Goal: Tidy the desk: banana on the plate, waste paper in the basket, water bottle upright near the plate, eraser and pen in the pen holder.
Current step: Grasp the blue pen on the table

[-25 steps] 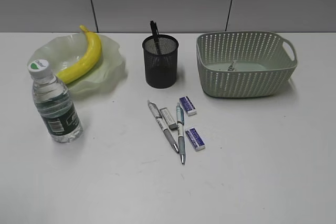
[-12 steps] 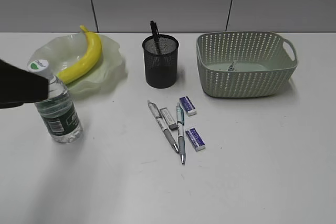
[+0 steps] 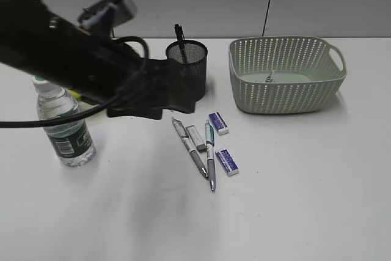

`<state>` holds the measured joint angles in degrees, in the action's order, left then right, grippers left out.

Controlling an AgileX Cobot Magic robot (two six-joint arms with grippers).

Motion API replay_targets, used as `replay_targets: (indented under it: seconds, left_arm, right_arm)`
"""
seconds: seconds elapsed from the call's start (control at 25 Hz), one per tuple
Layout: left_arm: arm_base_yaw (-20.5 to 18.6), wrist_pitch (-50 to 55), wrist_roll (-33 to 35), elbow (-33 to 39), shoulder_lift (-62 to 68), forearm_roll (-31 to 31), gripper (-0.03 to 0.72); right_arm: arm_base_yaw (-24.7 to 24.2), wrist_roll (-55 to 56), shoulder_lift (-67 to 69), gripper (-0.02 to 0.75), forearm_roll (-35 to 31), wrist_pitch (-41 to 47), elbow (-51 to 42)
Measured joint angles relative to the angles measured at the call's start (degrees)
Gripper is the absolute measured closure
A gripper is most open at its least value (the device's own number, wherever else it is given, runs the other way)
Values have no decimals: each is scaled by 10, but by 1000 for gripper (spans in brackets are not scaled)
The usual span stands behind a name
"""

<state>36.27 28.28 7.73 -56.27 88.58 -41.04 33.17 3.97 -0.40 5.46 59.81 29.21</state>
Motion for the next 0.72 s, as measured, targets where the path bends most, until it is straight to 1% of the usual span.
replay_targets:
  seconds: [0.12, 0.2, 0.24, 0.36, 0.56, 0.72]
  left_arm:
    - [17, 19, -31, -72, 88, 20, 220]
    - [31, 40, -69, -119, 142, 67, 223]
    - [37, 52, -100, -146, 165, 98, 228]
    - [51, 80, -166, -200, 220, 168, 243]
    - [63, 108, -220, -257, 285, 208, 266]
    - [76, 130, -283, -289, 315, 268, 306]
  right_arm:
    - [0, 0, 0, 346, 0, 0, 0]
    - [0, 0, 0, 346, 0, 0, 0]
    - [0, 0, 0, 346, 0, 0, 0]
    - [0, 0, 0, 346, 0, 0, 0]
    - [0, 0, 0, 346, 0, 0, 0]
    - [0, 0, 0, 346, -1, 0, 0]
